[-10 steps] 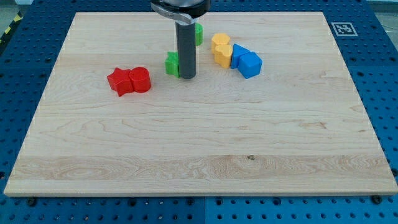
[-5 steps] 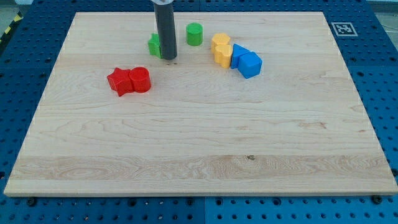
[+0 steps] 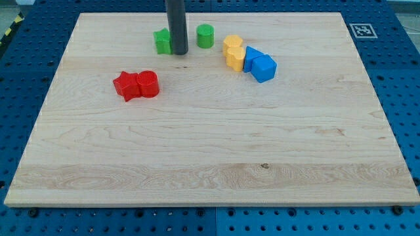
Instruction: Push the green circle to the right of the green star
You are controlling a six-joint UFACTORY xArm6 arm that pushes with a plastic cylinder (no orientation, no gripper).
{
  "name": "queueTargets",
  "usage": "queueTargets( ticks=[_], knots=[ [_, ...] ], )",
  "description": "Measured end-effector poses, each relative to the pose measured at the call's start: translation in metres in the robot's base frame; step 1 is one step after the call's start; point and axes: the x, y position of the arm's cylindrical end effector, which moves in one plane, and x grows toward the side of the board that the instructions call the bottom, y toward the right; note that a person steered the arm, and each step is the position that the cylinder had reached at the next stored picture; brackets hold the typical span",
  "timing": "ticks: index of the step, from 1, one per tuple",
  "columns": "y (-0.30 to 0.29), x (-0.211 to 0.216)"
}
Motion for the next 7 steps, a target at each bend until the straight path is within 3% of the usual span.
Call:
queueTargets(
  ticks=[1,4,7],
  knots=[
    [0.009,-0.006],
    [0.022,-0.098],
    [0.083,-0.1]
  ],
)
